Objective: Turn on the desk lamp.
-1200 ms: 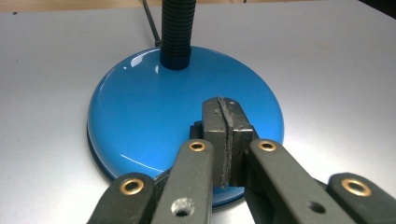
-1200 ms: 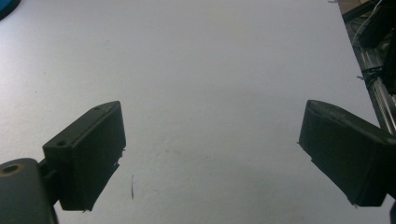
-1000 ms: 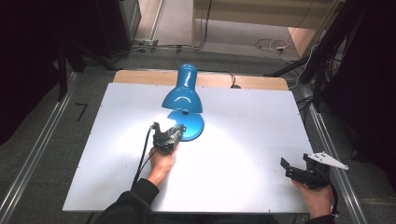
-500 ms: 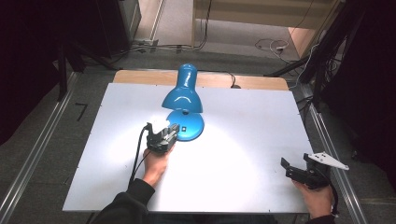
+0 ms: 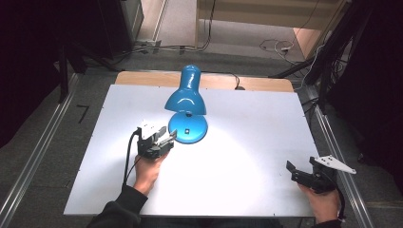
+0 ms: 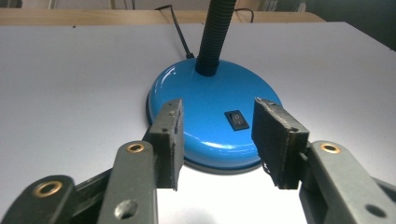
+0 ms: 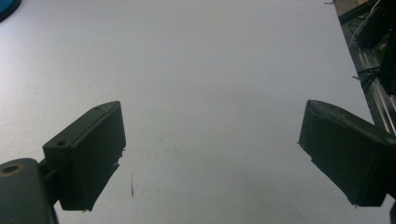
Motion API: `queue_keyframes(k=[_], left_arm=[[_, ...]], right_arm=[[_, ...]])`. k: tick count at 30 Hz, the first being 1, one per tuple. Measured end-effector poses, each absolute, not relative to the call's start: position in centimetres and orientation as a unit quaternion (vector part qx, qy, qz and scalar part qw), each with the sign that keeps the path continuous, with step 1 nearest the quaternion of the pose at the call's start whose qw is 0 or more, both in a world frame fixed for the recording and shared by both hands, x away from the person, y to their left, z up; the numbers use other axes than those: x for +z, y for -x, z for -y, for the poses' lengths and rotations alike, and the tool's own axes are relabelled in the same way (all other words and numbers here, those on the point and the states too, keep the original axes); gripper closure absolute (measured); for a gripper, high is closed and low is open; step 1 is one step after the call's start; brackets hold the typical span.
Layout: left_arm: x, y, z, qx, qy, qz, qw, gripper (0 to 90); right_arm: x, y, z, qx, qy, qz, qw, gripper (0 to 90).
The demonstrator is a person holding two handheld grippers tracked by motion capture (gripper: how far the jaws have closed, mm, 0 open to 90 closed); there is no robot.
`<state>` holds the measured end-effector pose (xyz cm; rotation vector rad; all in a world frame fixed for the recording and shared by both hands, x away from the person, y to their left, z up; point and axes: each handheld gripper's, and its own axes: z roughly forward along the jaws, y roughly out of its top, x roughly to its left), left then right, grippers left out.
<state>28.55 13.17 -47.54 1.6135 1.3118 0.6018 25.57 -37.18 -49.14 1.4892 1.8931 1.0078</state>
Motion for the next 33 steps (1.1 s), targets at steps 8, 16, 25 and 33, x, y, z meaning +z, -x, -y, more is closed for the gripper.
queue_keyframes(k=[8,16,25,33], left_arm=[[-47.3,-26.2,-15.7,0.258,-0.648,-0.551,0.458,36.2],[-48.0,-23.1,-18.8,0.268,-0.639,-0.572,0.439,31.2],[-48.3,-20.3,-21.9,0.281,-0.626,-0.593,0.421,29.3],[-48.9,-19.5,-23.7,0.292,-0.614,-0.613,0.403,23.0]], right_arm=[[-49.1,-25.5,37.3,0.373,-0.553,-0.697,0.262,5.9],[-49.1,-25.4,37.3,0.373,-0.553,-0.697,0.262,5.9],[-49.0,-25.3,37.4,0.373,-0.554,-0.695,0.265,5.9],[-48.9,-25.1,37.5,0.373,-0.557,-0.693,0.266,5.9]])
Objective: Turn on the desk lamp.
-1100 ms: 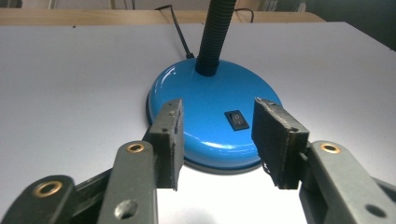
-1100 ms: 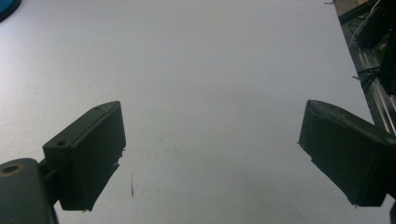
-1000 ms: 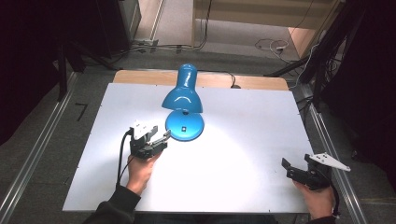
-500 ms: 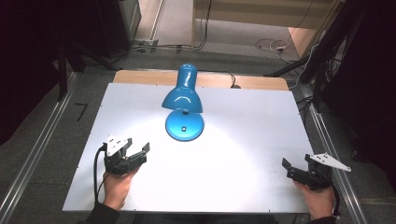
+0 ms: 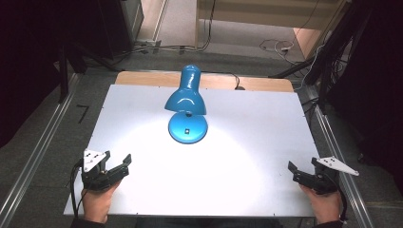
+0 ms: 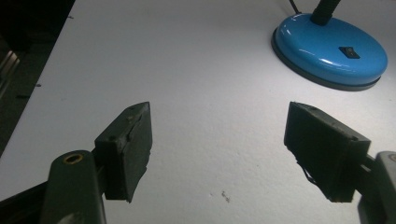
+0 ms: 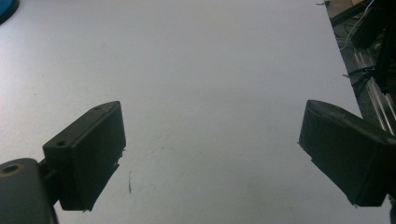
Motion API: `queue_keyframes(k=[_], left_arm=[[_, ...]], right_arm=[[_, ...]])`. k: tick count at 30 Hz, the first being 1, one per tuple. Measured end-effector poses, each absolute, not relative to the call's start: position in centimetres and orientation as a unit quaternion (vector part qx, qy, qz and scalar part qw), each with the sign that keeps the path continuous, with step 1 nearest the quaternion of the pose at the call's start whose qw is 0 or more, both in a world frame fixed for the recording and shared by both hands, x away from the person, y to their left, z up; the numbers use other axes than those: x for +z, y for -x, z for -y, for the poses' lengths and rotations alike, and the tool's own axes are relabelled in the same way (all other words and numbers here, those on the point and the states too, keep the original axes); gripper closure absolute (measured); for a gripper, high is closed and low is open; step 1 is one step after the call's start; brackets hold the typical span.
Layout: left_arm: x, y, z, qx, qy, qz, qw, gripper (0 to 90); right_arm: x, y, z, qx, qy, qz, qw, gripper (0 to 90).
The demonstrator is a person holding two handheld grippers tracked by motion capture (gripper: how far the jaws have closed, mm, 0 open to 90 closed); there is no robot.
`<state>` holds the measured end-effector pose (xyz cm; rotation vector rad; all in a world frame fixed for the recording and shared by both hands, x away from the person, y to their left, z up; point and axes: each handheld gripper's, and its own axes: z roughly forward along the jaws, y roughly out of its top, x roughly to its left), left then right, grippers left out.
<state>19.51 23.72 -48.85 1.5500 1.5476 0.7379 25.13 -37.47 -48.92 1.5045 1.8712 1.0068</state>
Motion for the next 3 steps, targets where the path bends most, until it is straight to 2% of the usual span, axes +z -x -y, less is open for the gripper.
queue_keyframes(k=[3], left_arm=[[-49.00,-19.45,-24.12,0.281,-0.605,-0.625,0.406,19.6]], right_arm=[[-48.97,-25.02,37.59,0.372,-0.557,-0.692,0.268,5.9]])
